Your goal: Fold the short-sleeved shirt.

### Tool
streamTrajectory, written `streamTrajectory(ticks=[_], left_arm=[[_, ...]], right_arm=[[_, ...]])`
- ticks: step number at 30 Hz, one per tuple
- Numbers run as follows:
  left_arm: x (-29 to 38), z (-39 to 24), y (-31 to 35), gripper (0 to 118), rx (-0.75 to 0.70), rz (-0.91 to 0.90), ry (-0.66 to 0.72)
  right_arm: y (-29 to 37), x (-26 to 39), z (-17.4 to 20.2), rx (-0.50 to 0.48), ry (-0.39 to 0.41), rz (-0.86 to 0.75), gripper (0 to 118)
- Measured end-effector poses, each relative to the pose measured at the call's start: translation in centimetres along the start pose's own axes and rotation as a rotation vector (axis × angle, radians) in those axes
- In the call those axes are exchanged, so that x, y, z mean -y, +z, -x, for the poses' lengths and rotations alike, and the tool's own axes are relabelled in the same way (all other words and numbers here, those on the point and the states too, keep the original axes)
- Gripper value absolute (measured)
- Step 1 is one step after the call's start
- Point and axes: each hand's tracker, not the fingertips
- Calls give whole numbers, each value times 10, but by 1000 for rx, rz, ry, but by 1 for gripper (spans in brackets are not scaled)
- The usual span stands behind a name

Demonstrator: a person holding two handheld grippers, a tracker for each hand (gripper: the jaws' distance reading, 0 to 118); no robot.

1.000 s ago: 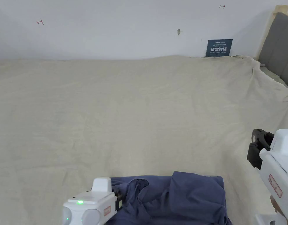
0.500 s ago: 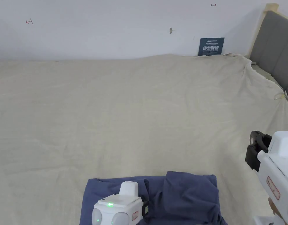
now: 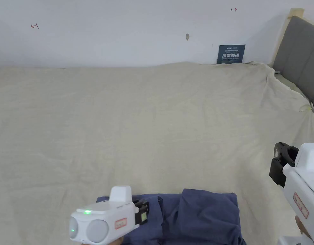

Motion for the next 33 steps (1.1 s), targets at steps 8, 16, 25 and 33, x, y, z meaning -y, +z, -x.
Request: streamTrajectory(ticks=[8,16,25,33], left_arm=[[-26,80,51,15,80,45,173],[-8,149,41,98,34,131,314],[15,175,11,93,117,208,376],[12,162,-1,48,142,210,280]], right_arm=[[-5,-1,12,-14,8,-2,0],[-7,2,25,-30,20,15,0],[-11,7,28,-16,32,40,0],[-14,9,28,-12,30,54,0]])
